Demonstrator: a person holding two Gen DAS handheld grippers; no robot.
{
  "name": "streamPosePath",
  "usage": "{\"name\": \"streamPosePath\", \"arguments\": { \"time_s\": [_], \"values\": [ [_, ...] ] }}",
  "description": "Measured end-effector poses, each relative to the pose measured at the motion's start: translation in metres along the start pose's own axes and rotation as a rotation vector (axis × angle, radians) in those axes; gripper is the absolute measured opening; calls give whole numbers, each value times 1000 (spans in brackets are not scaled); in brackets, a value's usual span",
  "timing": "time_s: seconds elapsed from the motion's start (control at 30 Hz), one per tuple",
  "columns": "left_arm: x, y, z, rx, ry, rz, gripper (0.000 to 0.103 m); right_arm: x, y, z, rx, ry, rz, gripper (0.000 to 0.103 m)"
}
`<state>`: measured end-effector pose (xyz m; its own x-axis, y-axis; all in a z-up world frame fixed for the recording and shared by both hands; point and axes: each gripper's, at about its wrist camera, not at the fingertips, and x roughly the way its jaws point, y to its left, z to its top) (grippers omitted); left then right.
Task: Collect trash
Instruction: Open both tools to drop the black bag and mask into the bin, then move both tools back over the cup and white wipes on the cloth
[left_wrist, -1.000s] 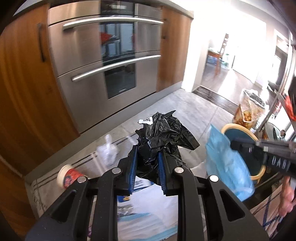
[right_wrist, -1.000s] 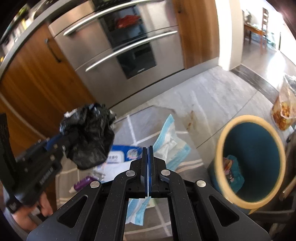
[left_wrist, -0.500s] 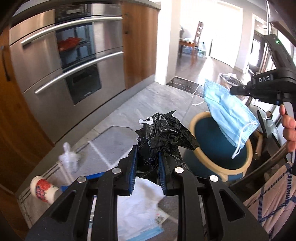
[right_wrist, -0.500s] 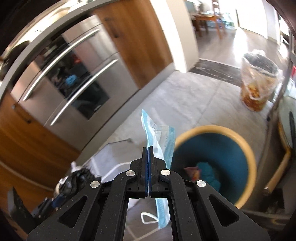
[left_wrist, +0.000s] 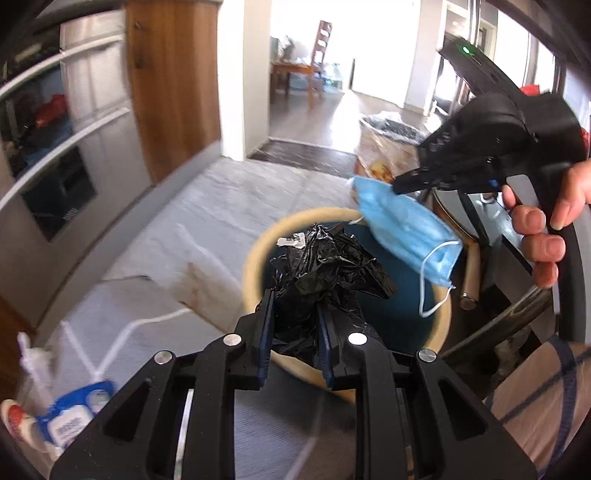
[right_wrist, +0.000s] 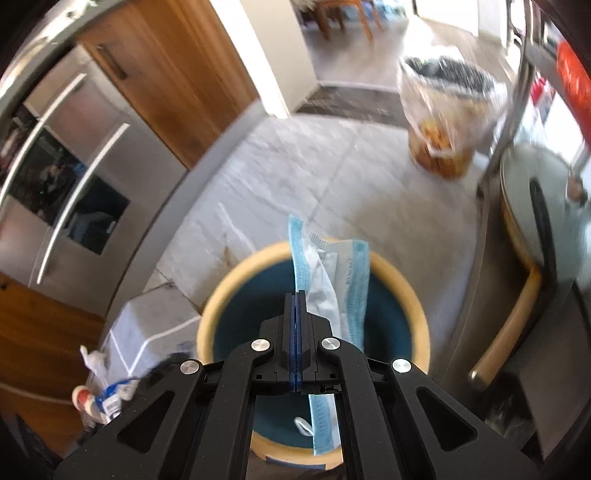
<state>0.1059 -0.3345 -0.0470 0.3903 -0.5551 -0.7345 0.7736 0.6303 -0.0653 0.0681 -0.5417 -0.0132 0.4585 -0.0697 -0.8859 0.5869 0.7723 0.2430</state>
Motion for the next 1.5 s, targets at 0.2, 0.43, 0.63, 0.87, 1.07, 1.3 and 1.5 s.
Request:
{"name": "streamPosePath", "arguments": {
  "time_s": [0.2,0.43,0.63,0.87,1.07,1.3,1.5],
  "values": [
    [38,-11,8,-26,68,-34,21,16,-3,0,13,44,-56,1],
    [50,-19,11,-20,95,-57,31,21,-6,0,28,68,-83,2],
    [38,-14,10,-31,67,-8,56,17,-7,2,53,50,-63,34],
    [10,6,7,-57,43,55,67,6,9,3,23,-11,-58,67],
    [-29,32,4,-106,6,110,77,-16,45,-1,-90,-131,-52,86],
    [-83,59,-4,-135,-25,199,92,-35,78,-8,-200,-226,-35,95],
    [-142,87,-15,-143,-53,271,97,-47,96,-15,-266,-301,-7,97]
  ]
}}
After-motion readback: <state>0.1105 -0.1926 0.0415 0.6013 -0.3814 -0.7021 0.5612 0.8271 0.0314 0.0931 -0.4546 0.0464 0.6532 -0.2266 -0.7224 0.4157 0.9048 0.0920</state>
